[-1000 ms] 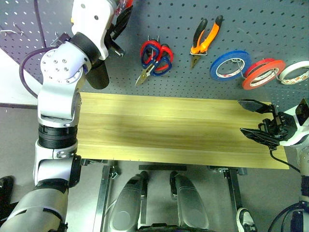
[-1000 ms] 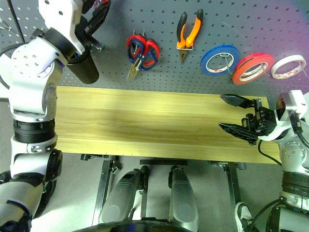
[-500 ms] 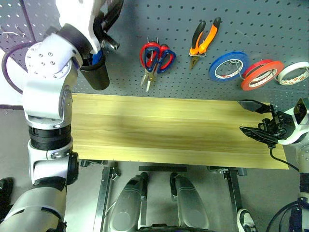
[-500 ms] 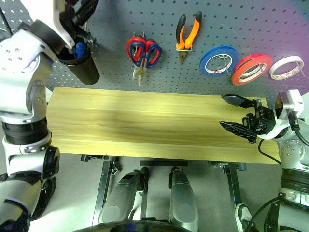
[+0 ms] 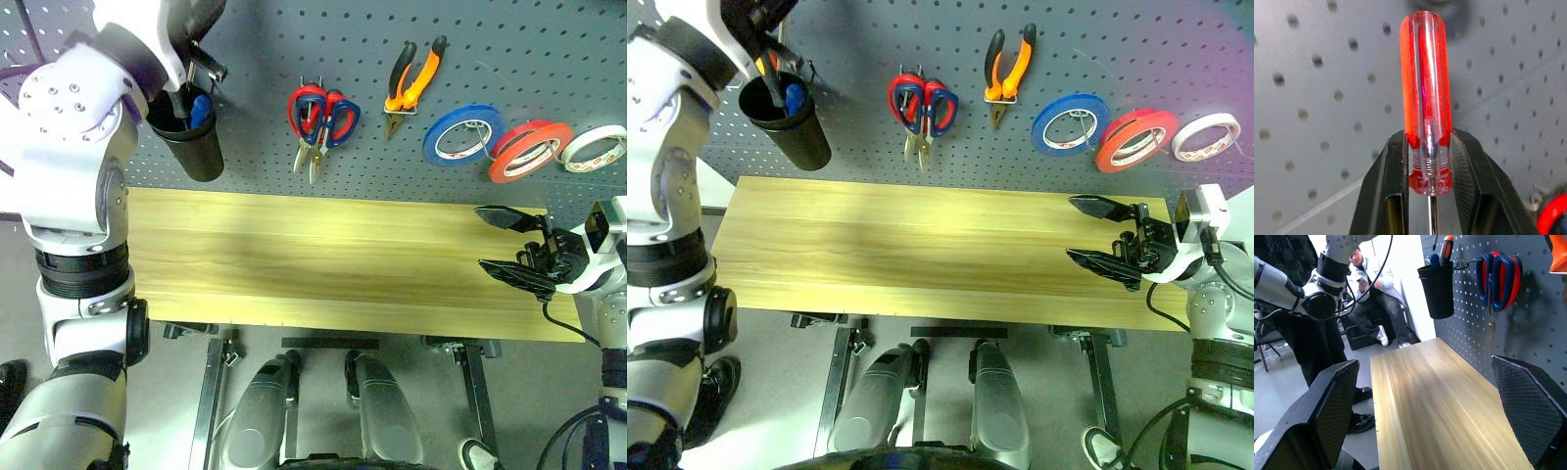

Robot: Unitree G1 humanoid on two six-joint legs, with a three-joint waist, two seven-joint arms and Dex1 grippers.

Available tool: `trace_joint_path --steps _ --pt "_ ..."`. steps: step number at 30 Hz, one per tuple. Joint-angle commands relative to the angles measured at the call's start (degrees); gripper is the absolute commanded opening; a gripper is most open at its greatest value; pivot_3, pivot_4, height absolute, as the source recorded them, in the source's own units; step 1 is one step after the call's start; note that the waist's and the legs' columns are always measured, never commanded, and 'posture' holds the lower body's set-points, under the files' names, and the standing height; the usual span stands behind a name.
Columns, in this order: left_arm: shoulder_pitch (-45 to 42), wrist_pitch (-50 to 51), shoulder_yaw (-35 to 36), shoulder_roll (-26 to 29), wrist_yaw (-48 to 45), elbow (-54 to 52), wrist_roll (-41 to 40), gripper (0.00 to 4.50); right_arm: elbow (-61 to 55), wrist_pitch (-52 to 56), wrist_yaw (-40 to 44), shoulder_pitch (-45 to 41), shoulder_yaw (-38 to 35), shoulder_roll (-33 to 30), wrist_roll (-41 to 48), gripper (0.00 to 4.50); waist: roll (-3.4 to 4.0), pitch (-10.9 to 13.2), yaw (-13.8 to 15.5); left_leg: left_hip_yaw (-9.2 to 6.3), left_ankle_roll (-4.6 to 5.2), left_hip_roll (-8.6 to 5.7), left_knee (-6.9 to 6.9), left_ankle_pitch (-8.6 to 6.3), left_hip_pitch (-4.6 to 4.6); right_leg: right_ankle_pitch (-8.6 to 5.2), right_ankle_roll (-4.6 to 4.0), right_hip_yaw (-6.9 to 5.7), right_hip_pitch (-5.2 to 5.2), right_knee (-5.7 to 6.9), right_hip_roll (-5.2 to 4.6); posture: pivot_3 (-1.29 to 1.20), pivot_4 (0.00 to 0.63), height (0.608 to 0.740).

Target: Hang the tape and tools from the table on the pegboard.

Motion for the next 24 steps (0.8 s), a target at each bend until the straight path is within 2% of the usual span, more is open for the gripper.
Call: trace_joint_path --steps 1,5,17,24 --pt "0.7 -0.3 3.0 1.6 0.9 -2.5 0.4 0.79 -0.8 -0.2 0.3 0.5 -1.5 -0.5 0.5 4.50 0.00 0.0 0.1 0.00 0.00 0.00 0.03 0.00 -0.01 0.00 0.00 0.00 0.00 0.01 0.00 -0.04 0.267 0.718" --pt "4.2 -0.1 4.2 2.7 1.1 -3.8 0.6 0.79 -0.5 -0.1 0.3 0.6 -1.7 -0.8 0.6 4.50 0.00 0.0 0.1 0.00 0.01 0.00 0.07 -0.02 -0.01 0.00 0.00 0.00 0.00 0.02 -0.02 -0.03 0.271 0.718" --pt "14.2 -3.0 2.8 1.6 1.8 -5.7 2.2 0.79 -1.2 0.4 -0.4 0.9 -1.6 -0.6 0.4 4.50 0.00 0.0 0.1 0.00 0.01 0.01 0.07 -0.03 0.00 0.00 0.00 0.02 0.00 0.03 -0.03 -0.03 0.281 0.718" --pt "14.8 -3.6 5.3 0.3 2.5 -5.0 0.4 3.10 -1.4 0.5 -0.8 1.2 -1.7 -0.7 0.3 4.50 0.00 0.0 0.1 0.00 0.01 0.02 0.08 -0.04 0.00 0.00 -0.01 0.02 0.00 0.03 -0.04 -0.03 0.283 0.718"
